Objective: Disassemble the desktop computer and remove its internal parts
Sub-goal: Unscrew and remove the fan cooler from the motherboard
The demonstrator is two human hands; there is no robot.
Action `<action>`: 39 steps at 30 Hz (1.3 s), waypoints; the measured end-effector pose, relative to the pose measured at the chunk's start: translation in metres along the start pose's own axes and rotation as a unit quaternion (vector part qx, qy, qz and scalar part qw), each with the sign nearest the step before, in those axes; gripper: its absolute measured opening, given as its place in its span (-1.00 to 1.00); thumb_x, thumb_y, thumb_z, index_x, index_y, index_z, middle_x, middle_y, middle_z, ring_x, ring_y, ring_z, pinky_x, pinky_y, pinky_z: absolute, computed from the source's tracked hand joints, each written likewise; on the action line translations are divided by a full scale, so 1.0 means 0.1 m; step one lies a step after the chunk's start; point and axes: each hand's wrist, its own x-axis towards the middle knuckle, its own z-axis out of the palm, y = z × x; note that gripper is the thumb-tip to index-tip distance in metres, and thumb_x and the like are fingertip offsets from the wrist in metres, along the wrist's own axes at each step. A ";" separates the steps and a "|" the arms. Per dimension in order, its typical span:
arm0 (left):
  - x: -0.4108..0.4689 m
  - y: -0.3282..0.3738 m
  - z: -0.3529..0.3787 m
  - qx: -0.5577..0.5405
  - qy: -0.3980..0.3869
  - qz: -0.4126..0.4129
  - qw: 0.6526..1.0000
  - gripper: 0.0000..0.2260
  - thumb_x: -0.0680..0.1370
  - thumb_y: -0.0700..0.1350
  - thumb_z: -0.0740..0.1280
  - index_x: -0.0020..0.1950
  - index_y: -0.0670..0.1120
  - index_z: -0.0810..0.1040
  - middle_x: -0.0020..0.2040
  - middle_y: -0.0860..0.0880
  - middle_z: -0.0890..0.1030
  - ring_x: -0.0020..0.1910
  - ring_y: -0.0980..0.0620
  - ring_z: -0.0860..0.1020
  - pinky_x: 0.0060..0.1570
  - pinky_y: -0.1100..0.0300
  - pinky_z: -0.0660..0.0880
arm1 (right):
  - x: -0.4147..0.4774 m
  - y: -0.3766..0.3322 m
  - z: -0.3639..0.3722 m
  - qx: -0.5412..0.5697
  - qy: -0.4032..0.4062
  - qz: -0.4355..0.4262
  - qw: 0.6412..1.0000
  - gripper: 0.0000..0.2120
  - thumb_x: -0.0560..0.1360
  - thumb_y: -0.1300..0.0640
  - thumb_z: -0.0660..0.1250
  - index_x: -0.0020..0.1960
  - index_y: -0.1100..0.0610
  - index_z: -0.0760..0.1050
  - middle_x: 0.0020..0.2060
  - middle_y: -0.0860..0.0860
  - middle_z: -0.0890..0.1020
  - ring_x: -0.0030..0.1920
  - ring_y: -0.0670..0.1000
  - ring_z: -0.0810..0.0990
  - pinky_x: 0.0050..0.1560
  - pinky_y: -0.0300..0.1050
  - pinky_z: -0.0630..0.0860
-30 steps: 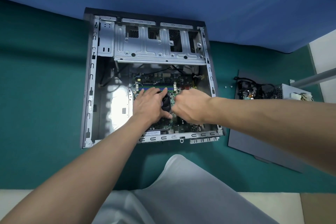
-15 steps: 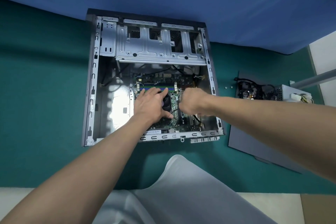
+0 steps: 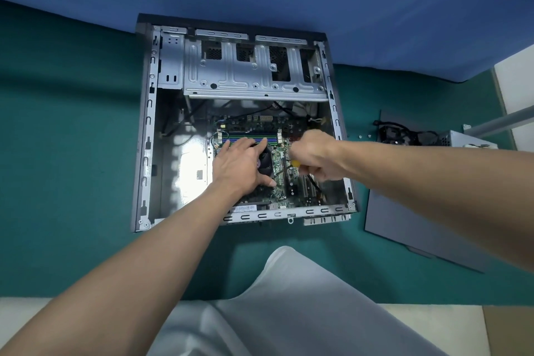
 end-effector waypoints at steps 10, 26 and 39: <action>0.02 0.01 0.00 0.005 -0.010 0.005 1.000 -0.05 0.29 0.38 0.42 0.56 0.12 0.11 0.54 -0.02 0.23 0.53 0.01 0.11 0.52 0.02 -0.05 | -0.17 -0.08 0.04 -0.582 0.056 -0.390 0.712 -0.85 0.57 0.17 0.18 -0.16 0.11 0.44 -0.35 0.05 0.42 -0.23 0.14 0.49 -0.29 -0.08 0.36; -0.02 0.01 -0.05 0.013 -0.013 0.011 1.000 -0.04 0.30 0.39 0.39 0.57 0.09 0.08 0.54 -0.03 0.22 0.54 0.00 0.10 0.51 0.03 -0.07 | -0.04 -0.12 0.02 0.044 -0.058 0.093 0.993 -0.80 0.61 0.25 0.08 0.13 0.29 0.43 -0.32 0.06 0.48 -0.54 -0.13 0.23 -0.63 -0.32 0.17; -0.04 0.12 -0.08 0.094 -0.002 0.036 0.995 -0.17 0.39 0.25 0.44 0.49 -0.10 0.16 0.43 -0.19 0.35 0.48 -0.18 0.22 0.45 -0.01 0.12 | -0.25 -0.12 0.04 -0.604 0.060 -0.381 0.698 -0.84 0.57 0.20 0.16 -0.08 0.17 0.51 -0.31 0.05 0.42 -0.20 0.11 0.54 -0.29 -0.09 0.34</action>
